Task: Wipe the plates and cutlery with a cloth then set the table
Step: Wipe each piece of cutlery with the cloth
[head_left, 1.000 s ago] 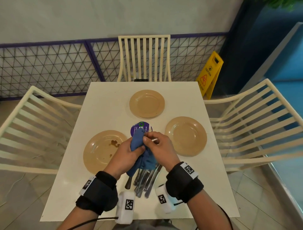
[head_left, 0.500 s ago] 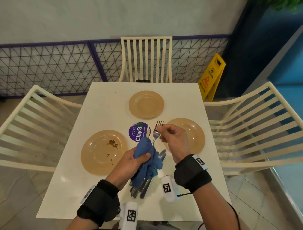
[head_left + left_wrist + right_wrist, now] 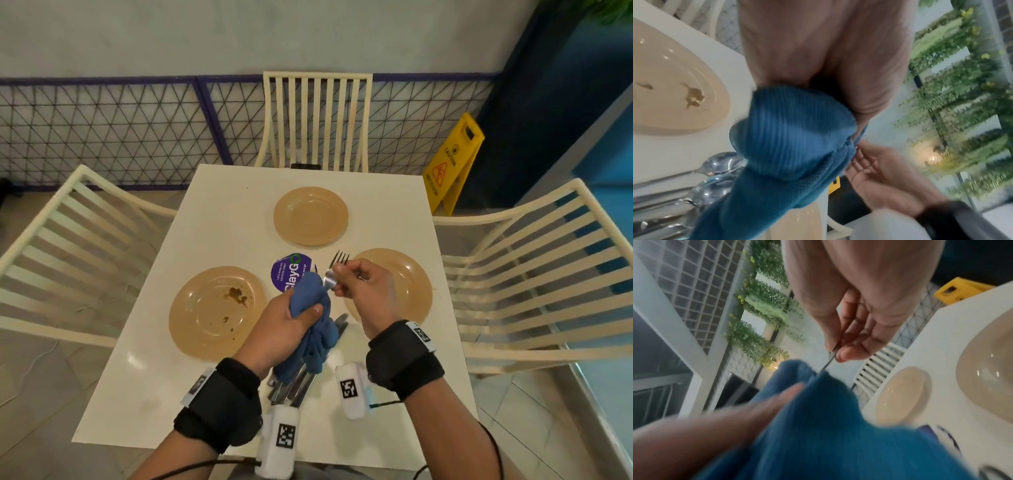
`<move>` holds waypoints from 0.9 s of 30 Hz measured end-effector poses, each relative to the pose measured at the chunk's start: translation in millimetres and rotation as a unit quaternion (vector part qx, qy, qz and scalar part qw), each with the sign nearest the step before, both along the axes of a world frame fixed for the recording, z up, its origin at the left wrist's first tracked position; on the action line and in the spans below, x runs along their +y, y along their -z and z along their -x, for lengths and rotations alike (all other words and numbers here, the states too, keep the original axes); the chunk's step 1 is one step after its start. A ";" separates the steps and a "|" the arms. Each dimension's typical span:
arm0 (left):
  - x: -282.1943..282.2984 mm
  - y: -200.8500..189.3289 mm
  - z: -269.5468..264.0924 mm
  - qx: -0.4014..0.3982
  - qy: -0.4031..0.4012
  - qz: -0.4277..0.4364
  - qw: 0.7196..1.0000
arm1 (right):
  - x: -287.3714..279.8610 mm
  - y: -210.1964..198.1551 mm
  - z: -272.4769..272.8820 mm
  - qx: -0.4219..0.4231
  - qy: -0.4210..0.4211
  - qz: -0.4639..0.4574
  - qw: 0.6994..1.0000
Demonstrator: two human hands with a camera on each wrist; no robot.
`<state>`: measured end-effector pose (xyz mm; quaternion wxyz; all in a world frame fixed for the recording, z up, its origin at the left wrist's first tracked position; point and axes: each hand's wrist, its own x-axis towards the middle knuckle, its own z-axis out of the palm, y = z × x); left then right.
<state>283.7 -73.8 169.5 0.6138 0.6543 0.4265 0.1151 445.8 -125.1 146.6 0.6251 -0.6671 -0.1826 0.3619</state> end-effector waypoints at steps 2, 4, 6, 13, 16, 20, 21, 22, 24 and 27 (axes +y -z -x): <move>-5.7 4.7 4.3 0.013 0.037 -0.003 0.999 | 3.3 0.4 -21.4 0.012 0.053 -0.008 0.998; -4.3 9.4 8.9 0.034 0.062 -0.020 0.997 | 2.8 4.9 -30.3 0.023 0.066 -0.012 0.997; 4.2 11.4 9.9 0.042 0.068 -0.025 0.996 | 0.1 13.4 -15.3 0.035 0.025 0.006 0.999; 10.7 23.9 28.5 0.079 0.109 -0.035 0.990 | -0.7 38.8 -16.0 0.087 0.087 0.008 0.992; 18.6 32.1 52.7 0.112 0.116 -0.027 0.986 | -3.9 60.4 -24.8 0.104 0.130 0.038 0.985; 41.7 31.8 90.6 0.133 0.058 -0.023 0.989 | -10.1 102.3 -14.7 0.123 0.099 0.121 0.980; 48.0 31.3 98.3 0.134 0.043 -0.016 0.990 | -12.1 110.4 -8.6 0.115 0.084 0.144 0.979; 53.5 31.3 104.2 0.132 0.027 -0.002 0.991 | -13.7 116.9 -2.0 0.105 0.071 0.167 0.978; 62.2 30.1 112.1 0.114 0.008 0.052 0.992 | -15.3 129.5 10.4 0.092 0.055 0.208 0.972; 68.3 29.0 123.3 0.107 -0.009 0.043 0.993 | -12.9 147.3 24.1 0.068 0.037 0.267 0.961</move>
